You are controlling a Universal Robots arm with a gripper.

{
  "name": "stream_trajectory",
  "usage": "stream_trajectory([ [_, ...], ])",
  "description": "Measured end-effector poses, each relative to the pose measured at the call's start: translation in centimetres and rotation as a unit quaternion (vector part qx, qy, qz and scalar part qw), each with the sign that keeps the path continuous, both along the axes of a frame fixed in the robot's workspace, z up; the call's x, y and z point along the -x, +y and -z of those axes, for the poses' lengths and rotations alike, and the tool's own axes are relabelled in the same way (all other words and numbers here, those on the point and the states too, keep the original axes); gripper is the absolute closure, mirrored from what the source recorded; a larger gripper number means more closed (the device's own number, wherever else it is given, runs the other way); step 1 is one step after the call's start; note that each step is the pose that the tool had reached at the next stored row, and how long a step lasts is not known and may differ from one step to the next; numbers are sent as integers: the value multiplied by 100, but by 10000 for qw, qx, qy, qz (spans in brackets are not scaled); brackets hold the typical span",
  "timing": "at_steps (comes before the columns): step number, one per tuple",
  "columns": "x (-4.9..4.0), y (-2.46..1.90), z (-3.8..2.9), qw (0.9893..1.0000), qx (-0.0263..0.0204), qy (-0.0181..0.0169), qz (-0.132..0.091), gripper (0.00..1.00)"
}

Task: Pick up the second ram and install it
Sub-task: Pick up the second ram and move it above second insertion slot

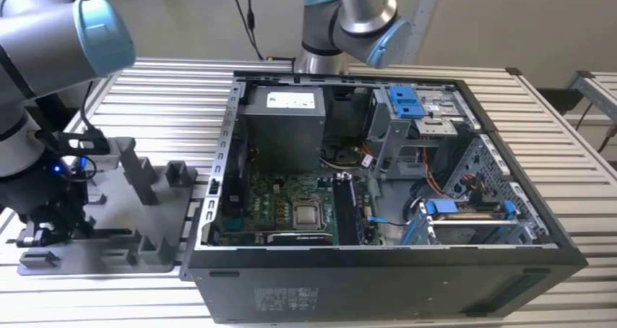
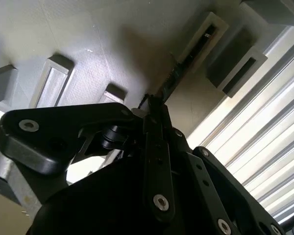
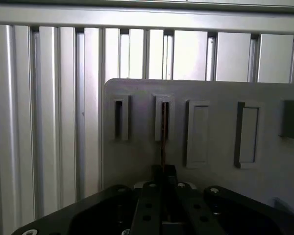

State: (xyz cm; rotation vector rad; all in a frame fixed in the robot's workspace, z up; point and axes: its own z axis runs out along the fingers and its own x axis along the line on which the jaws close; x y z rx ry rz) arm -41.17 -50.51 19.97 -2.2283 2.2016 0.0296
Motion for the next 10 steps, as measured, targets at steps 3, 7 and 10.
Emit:
stream_trajectory([
  [3, 0, 0, -65, 10000, 1, 1, 0, 86],
  [7, 0, 0, -144, 10000, 1, 1, 0, 86],
  [10, 1, 0, -211, 10000, 1, 1, 0, 86],
])
